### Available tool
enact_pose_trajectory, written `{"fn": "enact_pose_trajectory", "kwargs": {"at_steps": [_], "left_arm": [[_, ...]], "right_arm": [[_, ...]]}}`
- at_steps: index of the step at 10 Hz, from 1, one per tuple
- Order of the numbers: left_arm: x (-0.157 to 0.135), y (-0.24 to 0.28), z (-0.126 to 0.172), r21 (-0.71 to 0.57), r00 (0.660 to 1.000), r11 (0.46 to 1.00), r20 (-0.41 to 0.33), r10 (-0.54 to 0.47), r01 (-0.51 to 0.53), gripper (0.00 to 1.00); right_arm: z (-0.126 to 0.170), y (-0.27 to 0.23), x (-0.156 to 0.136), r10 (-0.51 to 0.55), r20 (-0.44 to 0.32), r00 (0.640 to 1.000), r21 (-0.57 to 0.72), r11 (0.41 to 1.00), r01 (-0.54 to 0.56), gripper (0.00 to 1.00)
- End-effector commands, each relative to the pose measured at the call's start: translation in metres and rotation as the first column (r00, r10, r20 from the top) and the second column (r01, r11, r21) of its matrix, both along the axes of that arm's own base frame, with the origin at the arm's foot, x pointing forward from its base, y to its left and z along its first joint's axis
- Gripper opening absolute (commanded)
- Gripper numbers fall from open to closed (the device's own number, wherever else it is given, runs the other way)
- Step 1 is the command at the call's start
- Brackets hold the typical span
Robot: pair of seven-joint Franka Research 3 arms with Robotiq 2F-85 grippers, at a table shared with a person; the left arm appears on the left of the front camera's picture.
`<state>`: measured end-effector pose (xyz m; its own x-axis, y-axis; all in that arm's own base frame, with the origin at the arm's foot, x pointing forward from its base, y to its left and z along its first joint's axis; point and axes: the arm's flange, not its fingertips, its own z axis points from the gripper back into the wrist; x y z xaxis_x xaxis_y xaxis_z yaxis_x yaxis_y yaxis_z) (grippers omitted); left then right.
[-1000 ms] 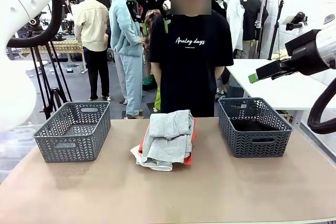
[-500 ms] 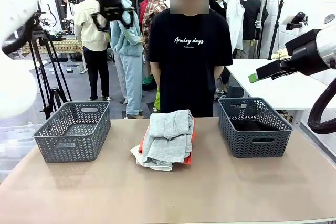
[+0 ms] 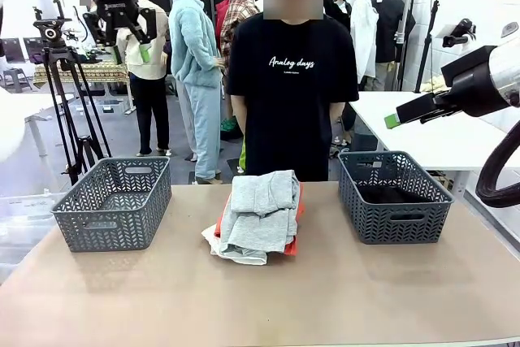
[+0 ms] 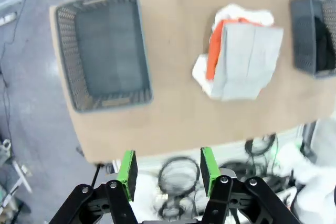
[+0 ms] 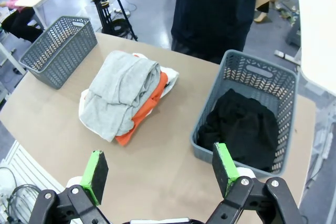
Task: Sort the tops and bottoms.
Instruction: Lift clothes from the center of the table with your right hand.
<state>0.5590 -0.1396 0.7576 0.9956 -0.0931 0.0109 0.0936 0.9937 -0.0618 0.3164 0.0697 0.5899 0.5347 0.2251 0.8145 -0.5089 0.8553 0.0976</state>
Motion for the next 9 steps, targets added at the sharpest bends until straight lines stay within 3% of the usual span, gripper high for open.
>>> {"fn": "enact_pose_trajectory", "kwargs": {"at_steps": [1,2,3,4,7,8,9], "left_arm": [[-0.18,0.042,-0.197,0.109,0.984,0.993,-0.168,0.051,-0.033,0.64],[-0.178,0.045,-0.226,0.179,0.965,0.983,-0.245,0.092,-0.048,0.64],[-0.166,0.029,-0.217,0.154,0.977,0.985,-0.184,0.111,-0.083,0.64],[-0.016,0.007,-0.026,0.101,0.981,0.995,-0.187,0.045,-0.026,0.64],[-0.016,0.007,-0.026,0.101,0.981,0.995,-0.187,0.045,-0.026,0.64],[-0.02,0.005,-0.038,0.125,0.977,0.991,-0.204,0.066,-0.04,0.64],[-0.016,0.011,-0.073,0.176,0.959,0.984,-0.283,0.014,0.038,0.64]], "right_arm": [[-0.002,0.001,0.001,0.01,-0.006,1.0,0.023,1.0,-0.01,1.0],[-0.002,0.001,0.001,0.01,-0.006,1.0,0.023,1.0,-0.01,1.0],[-0.002,0.001,0.001,0.01,-0.006,1.0,0.023,1.0,-0.01,1.0],[-0.002,0.001,0.001,0.01,-0.006,1.0,0.023,1.0,-0.01,1.0],[-0.002,0.001,0.001,0.01,-0.006,1.0,0.023,1.0,-0.01,1.0],[-0.002,0.001,0.001,0.01,-0.006,1.0,0.023,1.0,-0.01,1.0],[-0.002,0.001,0.001,0.01,-0.006,1.0,0.023,1.0,-0.01,1.0]]}}
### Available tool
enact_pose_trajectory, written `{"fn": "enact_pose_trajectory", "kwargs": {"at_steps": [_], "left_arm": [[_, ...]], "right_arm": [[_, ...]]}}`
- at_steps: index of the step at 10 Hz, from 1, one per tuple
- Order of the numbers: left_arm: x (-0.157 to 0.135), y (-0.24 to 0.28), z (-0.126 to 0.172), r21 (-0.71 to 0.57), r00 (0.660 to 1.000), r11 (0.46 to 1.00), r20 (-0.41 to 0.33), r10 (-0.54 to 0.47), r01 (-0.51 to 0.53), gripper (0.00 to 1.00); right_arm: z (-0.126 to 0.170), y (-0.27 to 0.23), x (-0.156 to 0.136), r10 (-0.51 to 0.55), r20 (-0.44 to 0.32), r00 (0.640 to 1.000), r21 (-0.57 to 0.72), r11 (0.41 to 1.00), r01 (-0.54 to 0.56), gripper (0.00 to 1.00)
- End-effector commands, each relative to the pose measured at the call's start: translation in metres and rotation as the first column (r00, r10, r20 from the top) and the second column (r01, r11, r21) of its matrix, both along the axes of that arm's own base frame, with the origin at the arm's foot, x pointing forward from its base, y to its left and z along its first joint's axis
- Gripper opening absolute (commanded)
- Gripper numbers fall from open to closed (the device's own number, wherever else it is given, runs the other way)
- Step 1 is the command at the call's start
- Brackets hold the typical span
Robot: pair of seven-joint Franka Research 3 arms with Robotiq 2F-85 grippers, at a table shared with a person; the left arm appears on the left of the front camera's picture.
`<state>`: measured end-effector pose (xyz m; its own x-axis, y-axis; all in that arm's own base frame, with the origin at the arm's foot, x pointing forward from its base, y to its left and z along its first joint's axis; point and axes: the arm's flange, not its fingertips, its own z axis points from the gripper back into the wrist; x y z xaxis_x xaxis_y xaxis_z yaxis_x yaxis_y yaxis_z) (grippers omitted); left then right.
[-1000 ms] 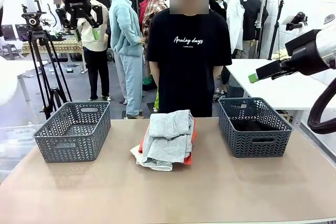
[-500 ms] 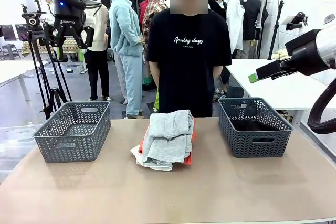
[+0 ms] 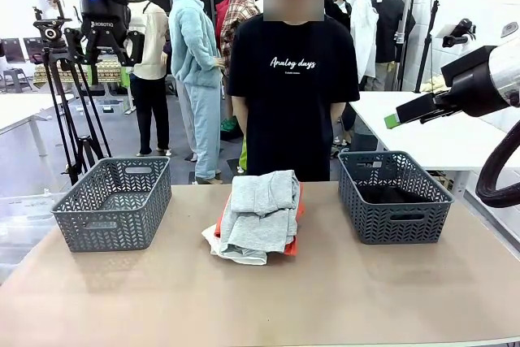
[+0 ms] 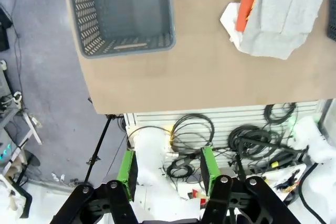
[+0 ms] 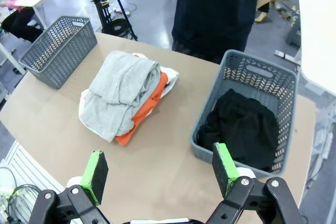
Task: Sort the tops and bottoms.
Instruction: Lift clothes from the center of the table with your right hand.
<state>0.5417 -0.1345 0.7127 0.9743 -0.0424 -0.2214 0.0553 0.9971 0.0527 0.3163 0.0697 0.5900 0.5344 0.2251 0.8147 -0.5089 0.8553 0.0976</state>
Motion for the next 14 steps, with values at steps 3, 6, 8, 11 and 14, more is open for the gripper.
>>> {"fn": "enact_pose_trajectory", "kwargs": {"at_steps": [3,6,8,11,14], "left_arm": [[-0.027,0.08,-0.131,-0.066,0.972,0.997,-0.231,0.034,-0.05,0.64],[-0.083,0.126,-0.141,-0.15,0.998,0.987,0.003,-0.064,0.064,0.64],[-0.116,0.133,-0.126,-0.191,0.956,0.948,0.203,-0.214,0.253,0.64],[-0.147,0.121,-0.116,-0.144,0.894,0.92,0.33,-0.302,0.364,0.64],[-0.151,0.133,-0.1,-0.175,0.88,0.939,0.432,-0.197,0.296,0.64]], "right_arm": [[-0.002,0.001,0.001,0.01,-0.007,1.0,0.023,1.0,-0.01,1.0],[-0.002,0.001,0.001,0.01,-0.007,1.0,0.023,1.0,-0.01,1.0],[-0.002,0.001,0.001,0.01,-0.007,1.0,0.023,1.0,-0.01,1.0],[-0.002,0.001,0.001,0.01,-0.007,1.0,0.023,1.0,-0.01,1.0],[-0.002,0.001,0.001,0.01,-0.007,1.0,0.023,1.0,-0.01,1.0]]}}
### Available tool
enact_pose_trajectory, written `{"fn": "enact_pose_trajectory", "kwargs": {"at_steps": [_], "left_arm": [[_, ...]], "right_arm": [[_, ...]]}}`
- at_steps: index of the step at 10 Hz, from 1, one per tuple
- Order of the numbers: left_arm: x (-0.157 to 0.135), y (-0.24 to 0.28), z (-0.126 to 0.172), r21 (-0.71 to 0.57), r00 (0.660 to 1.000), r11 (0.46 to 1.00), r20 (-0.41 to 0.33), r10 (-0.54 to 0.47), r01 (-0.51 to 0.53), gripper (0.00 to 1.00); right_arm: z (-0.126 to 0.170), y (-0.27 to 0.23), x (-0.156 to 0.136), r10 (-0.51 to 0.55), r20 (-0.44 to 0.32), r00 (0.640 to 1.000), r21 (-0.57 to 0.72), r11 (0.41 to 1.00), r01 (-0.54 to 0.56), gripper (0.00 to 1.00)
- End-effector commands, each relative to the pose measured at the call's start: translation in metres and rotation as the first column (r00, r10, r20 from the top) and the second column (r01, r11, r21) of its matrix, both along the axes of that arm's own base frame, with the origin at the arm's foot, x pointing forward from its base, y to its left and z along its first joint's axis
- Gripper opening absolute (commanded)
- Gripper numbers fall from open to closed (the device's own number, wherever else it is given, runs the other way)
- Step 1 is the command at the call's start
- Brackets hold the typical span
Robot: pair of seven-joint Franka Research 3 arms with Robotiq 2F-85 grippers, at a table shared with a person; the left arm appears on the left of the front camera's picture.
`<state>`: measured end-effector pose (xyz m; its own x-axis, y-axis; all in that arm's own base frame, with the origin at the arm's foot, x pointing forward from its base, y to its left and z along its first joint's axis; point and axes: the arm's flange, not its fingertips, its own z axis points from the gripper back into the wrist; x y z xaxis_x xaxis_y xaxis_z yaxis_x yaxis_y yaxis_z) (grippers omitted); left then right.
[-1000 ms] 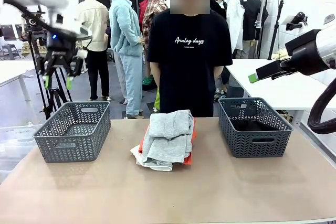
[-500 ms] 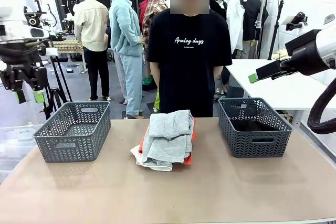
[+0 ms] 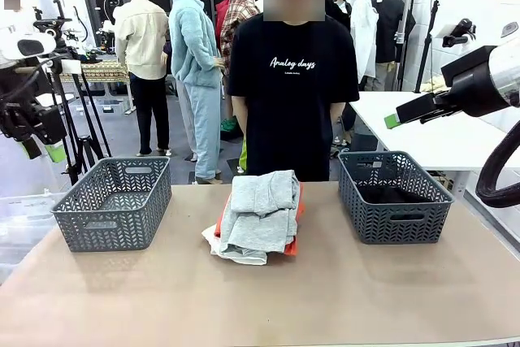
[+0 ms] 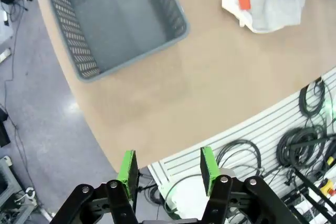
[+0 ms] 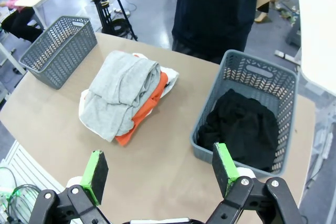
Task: Sort the tops and bottoms.
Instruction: Lift clothes from the center of the table with your right hand.
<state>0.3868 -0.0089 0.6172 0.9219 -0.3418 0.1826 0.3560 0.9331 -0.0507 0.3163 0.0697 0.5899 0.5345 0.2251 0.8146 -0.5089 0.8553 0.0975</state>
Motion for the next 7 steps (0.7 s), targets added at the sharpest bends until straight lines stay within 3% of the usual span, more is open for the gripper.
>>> {"fn": "enact_pose_trajectory", "kwargs": {"at_steps": [1,2,6,7], "left_arm": [[0.008,0.006,0.0,-0.064,1.0,0.998,0.02,0.019,-0.018,0.64],[0.0,0.0,0.0,0.0,1.0,1.0,0.0,0.0,0.0,0.64],[0.0,0.0,0.0,0.0,1.0,1.0,0.0,0.0,0.0,0.64],[0.0,0.0,0.0,0.0,1.0,1.0,0.0,0.0,0.0,0.64]], "right_arm": [[-0.002,0.001,0.001,0.01,-0.007,1.0,0.023,1.0,-0.01,1.0],[-0.002,0.001,0.001,0.01,-0.007,1.0,0.023,1.0,-0.01,1.0],[-0.003,0.002,0.002,-0.035,-0.022,0.999,-0.012,0.999,0.035,1.0],[0.001,0.008,0.028,0.01,-0.065,0.998,0.011,1.0,-0.01,1.0]]}}
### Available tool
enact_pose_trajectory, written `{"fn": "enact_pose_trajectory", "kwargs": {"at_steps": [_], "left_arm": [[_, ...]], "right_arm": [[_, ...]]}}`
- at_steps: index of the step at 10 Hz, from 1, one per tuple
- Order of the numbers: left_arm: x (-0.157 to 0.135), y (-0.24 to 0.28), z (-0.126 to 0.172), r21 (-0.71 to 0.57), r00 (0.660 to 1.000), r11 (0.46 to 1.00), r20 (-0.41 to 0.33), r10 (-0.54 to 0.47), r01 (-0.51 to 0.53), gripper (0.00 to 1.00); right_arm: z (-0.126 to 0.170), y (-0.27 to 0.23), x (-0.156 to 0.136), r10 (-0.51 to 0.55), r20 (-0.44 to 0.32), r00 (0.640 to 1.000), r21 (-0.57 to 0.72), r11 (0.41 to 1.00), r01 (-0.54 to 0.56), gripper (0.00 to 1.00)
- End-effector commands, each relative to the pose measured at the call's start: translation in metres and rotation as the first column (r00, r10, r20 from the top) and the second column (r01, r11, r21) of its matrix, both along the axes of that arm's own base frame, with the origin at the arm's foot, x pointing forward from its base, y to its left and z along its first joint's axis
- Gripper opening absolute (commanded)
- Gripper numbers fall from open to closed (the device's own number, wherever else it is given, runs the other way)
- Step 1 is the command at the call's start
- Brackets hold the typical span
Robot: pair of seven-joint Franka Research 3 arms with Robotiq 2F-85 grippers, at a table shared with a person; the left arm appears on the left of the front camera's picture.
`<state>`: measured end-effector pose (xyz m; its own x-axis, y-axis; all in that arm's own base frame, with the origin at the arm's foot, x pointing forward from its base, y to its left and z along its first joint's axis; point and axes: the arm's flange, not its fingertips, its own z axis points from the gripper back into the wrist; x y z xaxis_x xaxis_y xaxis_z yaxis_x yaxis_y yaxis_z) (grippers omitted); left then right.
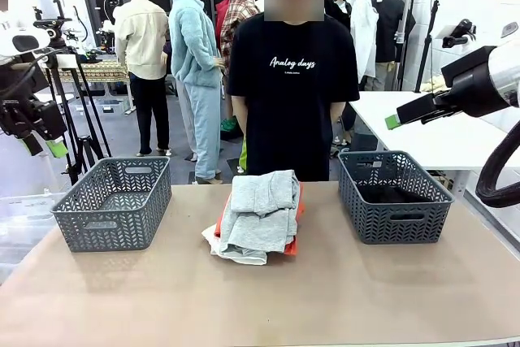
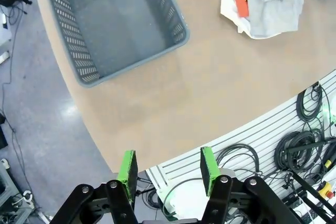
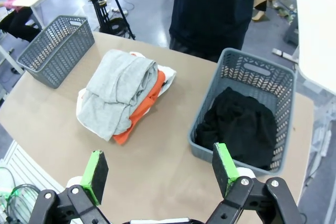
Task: Sort the tops and bottoms.
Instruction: Lift clothes from the center of the table with your right hand.
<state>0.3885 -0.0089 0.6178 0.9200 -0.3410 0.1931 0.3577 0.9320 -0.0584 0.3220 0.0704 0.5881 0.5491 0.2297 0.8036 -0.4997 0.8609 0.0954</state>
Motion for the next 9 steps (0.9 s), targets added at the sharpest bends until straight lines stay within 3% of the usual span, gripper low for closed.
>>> {"fn": "enact_pose_trajectory", "kwargs": {"at_steps": [1,4,6,7,8,9], "left_arm": [[-0.002,0.0,-0.001,0.011,1.0,1.0,-0.007,0.001,-0.001,0.64],[-0.002,0.0,-0.001,0.011,1.0,1.0,-0.007,0.001,-0.001,0.64],[-0.002,0.0,-0.001,0.011,1.0,1.0,-0.007,0.001,-0.001,0.64],[-0.002,0.0,-0.001,0.011,1.0,1.0,-0.007,0.001,-0.001,0.64],[-0.002,0.0,-0.001,0.011,1.0,1.0,-0.007,0.001,-0.001,0.64],[-0.002,0.0,-0.001,0.011,1.0,1.0,-0.007,0.001,-0.001,0.64]], "right_arm": [[0.01,0.025,0.053,0.076,-0.068,0.995,0.014,0.997,-0.075,1.0],[0.015,0.096,0.147,0.202,-0.24,0.95,0.022,0.979,-0.203,1.0],[-0.002,0.145,0.191,0.186,-0.311,0.932,-0.072,0.973,-0.218,1.0],[-0.016,0.162,0.206,0.219,-0.385,0.897,-0.075,0.961,-0.267,1.0],[-0.008,0.142,0.163,0.182,-0.282,0.942,-0.008,0.981,-0.192,1.0],[-0.008,0.142,0.163,0.182,-0.282,0.942,-0.008,0.981,-0.192,1.0]]}}
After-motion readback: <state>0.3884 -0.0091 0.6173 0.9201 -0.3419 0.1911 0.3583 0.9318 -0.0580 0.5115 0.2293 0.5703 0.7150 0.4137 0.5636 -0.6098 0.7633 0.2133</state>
